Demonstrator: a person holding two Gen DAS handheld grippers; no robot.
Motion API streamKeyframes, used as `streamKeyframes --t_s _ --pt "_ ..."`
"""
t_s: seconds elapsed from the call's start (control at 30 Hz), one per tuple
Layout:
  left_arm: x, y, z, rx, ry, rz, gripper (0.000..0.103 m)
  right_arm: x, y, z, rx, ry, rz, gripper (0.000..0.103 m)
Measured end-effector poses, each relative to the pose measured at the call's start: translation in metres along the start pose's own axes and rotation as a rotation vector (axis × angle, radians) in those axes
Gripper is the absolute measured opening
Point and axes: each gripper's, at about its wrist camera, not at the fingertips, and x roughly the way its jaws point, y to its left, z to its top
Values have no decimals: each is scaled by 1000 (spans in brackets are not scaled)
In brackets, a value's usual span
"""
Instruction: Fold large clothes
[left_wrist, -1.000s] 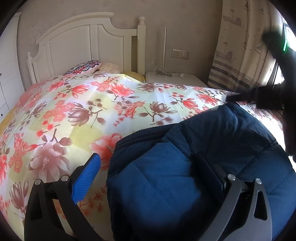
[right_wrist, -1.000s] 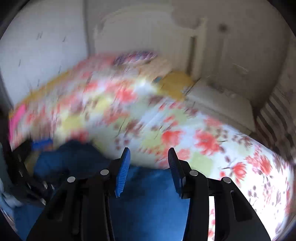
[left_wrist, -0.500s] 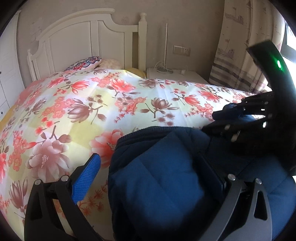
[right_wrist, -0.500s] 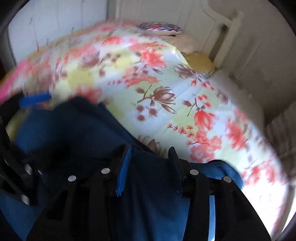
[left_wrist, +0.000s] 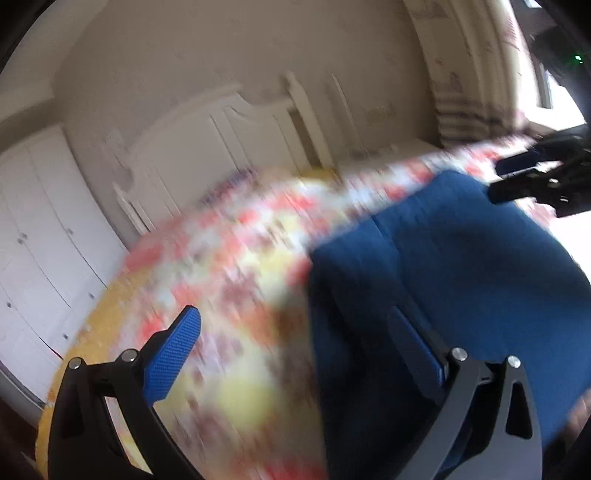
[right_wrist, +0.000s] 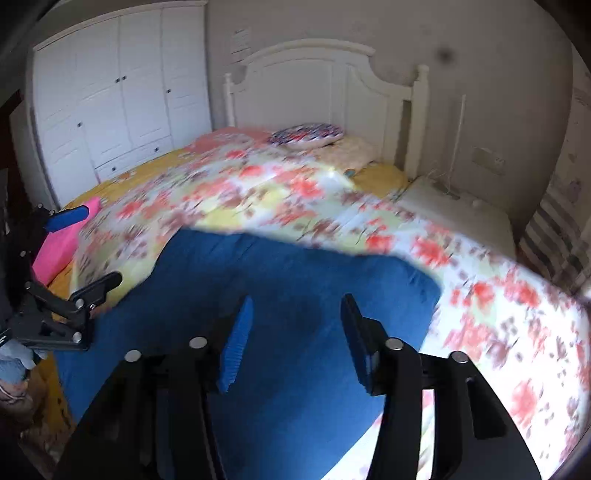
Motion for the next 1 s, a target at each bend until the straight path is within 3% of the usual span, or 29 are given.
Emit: streamKeyframes --t_s 0.07,0.17,0.27,0.37,0.5,0.53,0.6,0.73,0.77,0.8,0.87,1.0 --pt "4 -1 -21 -48 25 -3 101 18 17 -24 -38 57 1 55" --pt "16 8 -33 -138 80 -62 101 24 28 -37 -40 3 -35 56" --pt "23 8 -32 -128 96 -64 101 11 36 -29 -54 20 -73 56" --pt "25 9 -33 -133 97 -73 101 -19 63 -31 -139 -30 -55 56" --pt "26 11 -40 -170 93 -95 101 -33 93 -55 -213 -24 -1 56" --pt "28 10 -41 -170 96 -94 101 -23 101 -67 -238 11 -11 57" --pt "30 9 -42 -167 97 -94 101 -16 105 -83 -266 -44 -54 58" --pt "31 12 -45 -196 95 -107 101 -23 93 -73 -187 -14 2 58" --pt "31 13 -45 -204 97 -115 101 -26 90 -71 -167 -18 19 66" --pt "31 14 -46 -211 98 -123 101 -32 85 -71 -132 -31 42 80" --pt "32 15 -46 -216 100 -129 101 -43 67 -73 -31 -66 77 89" --pt "36 18 -46 -248 121 -164 101 -49 34 -83 156 -64 106 89"
